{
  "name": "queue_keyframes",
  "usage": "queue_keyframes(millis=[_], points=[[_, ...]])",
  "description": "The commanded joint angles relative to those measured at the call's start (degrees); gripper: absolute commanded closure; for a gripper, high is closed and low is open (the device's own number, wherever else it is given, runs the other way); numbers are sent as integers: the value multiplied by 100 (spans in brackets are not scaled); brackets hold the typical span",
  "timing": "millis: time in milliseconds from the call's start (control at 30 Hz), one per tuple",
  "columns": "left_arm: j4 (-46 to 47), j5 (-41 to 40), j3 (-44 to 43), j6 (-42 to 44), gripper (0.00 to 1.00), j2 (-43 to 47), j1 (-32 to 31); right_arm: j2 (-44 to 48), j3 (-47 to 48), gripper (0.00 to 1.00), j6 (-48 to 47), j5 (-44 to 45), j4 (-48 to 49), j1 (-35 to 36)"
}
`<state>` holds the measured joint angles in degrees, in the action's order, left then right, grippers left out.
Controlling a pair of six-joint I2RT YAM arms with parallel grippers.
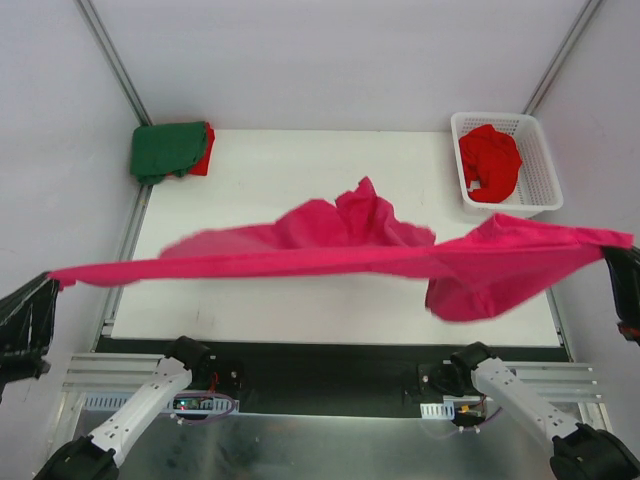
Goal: Fold and stack the t-shirts
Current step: Flatten out the tshirt
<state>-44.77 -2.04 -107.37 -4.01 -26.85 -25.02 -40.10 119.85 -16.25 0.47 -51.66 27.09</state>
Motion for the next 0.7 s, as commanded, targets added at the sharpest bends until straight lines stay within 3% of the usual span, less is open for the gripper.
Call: queue_keyframes(millis=[0,133,267,367,500,667], points=[[-462,335,15,-530,100,22,111,-95,152,99,61,-3,-266,-37],[-375,476,-108,-382,100,-276,137,-183,241,99,26,6,-56,-29],[20,451,23,100,100,-776,146,-183,-268,99,-45,163,349,-37],[591,249,733,478,100,-1023,146,-244,-1075,99,-150,488,665,-37],[1645,38,2496,621,100,-1313,137,-481,-2315,99,-203,831,1279,-46],[3102,-498,4073,735,100,-1936,137,-938,-3792,99,-265,1271,1957,-46]])
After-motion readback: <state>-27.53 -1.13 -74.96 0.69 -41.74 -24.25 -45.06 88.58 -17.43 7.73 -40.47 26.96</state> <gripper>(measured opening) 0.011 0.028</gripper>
